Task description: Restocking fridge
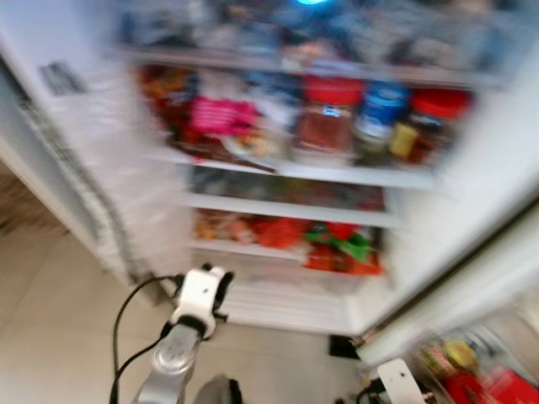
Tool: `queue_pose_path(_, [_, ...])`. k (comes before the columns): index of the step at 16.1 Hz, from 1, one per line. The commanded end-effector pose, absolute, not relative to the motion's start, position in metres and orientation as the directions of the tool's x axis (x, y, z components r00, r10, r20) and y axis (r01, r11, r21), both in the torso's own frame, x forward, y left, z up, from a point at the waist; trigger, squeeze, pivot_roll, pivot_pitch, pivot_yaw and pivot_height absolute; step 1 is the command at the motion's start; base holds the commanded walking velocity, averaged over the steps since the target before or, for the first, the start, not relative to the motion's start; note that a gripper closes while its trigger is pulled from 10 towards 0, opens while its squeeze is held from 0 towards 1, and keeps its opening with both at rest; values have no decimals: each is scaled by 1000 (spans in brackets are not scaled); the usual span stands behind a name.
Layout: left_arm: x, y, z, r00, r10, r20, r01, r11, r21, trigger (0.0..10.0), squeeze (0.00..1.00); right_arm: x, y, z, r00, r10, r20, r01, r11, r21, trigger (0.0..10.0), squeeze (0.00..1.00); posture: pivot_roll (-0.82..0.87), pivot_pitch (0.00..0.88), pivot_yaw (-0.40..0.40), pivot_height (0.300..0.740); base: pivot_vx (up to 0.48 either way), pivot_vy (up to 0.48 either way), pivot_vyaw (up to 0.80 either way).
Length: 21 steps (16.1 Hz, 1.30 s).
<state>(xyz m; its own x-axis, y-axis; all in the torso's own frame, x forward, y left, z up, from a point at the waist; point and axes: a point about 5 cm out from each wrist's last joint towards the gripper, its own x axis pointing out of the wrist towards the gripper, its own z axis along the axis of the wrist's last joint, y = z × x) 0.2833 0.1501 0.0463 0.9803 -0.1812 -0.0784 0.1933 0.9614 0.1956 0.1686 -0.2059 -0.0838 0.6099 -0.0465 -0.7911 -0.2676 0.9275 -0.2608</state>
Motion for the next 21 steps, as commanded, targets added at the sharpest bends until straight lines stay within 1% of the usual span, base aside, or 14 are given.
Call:
queue_pose_path(1, [279, 154, 41, 978, -176, -108, 195, 960, 199, 10000, 0, 130, -199, -102, 483, -21, -875, -321, 926, -200, 10000, 0, -19, 181, 8, 643, 311, 0, 0])
queue_pose_path(5, [280, 148, 43, 968, -226, -107, 245, 946, 211, 10000, 0, 130, -199, -102, 480, -23, -877, -310, 931, -195, 10000, 0, -19, 181, 8, 643, 328, 0, 0])
queue_pose_path(8, [279, 142, 43, 943, -310, -124, 330, 919, 216, 10000, 0, 130, -198, -102, 477, -21, -879, -313, 930, -192, 10000, 0, -17, 181, 9, 643, 330, 0, 0])
queue_pose_path(9, [279, 138, 44, 924, -361, -128, 382, 897, 224, 10000, 0, 130, -198, -102, 477, -23, -878, -305, 933, -191, 10000, 0, -17, 181, 9, 643, 330, 0, 0])
queue_pose_path(11, [280, 135, 48, 912, -392, -120, 410, 879, 244, 10000, 0, 129, -199, -102, 473, -31, -881, -300, 934, -194, 10000, 0, -18, 180, 10, 643, 330, 0, 0])
queue_pose_path(13, [281, 131, 51, 889, -442, -120, 458, 852, 255, 10000, 0, 129, -199, -102, 471, -28, -882, -304, 933, -192, 10000, 0, -18, 179, 10, 643, 309, 0, -778])
queue_pose_path(14, [280, 128, 54, 875, -471, -112, 483, 833, 271, 10000, 0, 130, -198, -102, 471, -25, -882, -306, 933, -189, 10000, 0, -17, 178, 10, 643, 0, 0, -738])
queue_pose_path(15, [280, 126, 58, 867, -487, -105, 495, 823, 279, 10000, 0, 130, -198, -102, 473, -23, -881, -306, 933, -189, 10000, 0, -16, 178, 10, 643, 0, 0, 0])
queue_pose_path(17, [280, 124, 69, 848, -524, -80, 517, 786, 338, 10000, 0, 130, -198, -102, 474, -19, -880, -308, 933, -186, 10000, 0, -17, 178, 11, 643, 0, 0, 0])
queue_pose_path(18, [277, 120, 83, 826, -562, -49, 537, 756, 375, 10000, 0, 129, -198, -102, 473, -18, -881, -308, 933, -185, 10000, 0, -16, 178, 11, 643, 0, 0, 0])
queue_pose_path(19, [276, 119, 87, 818, -573, -42, 544, 748, 380, 10000, 0, 129, -198, -102, 472, -18, -882, -309, 933, -184, 10000, 0, -10, 177, 12, 643, 0, 0, 0])
queue_pose_path(21, [267, 115, 93, 773, -632, -65, 606, 704, 370, 10000, 0, 129, -198, -102, 468, -15, -883, -314, 932, -182, 10000, 0, -11, 177, 12, 643, 0, 0, 0])
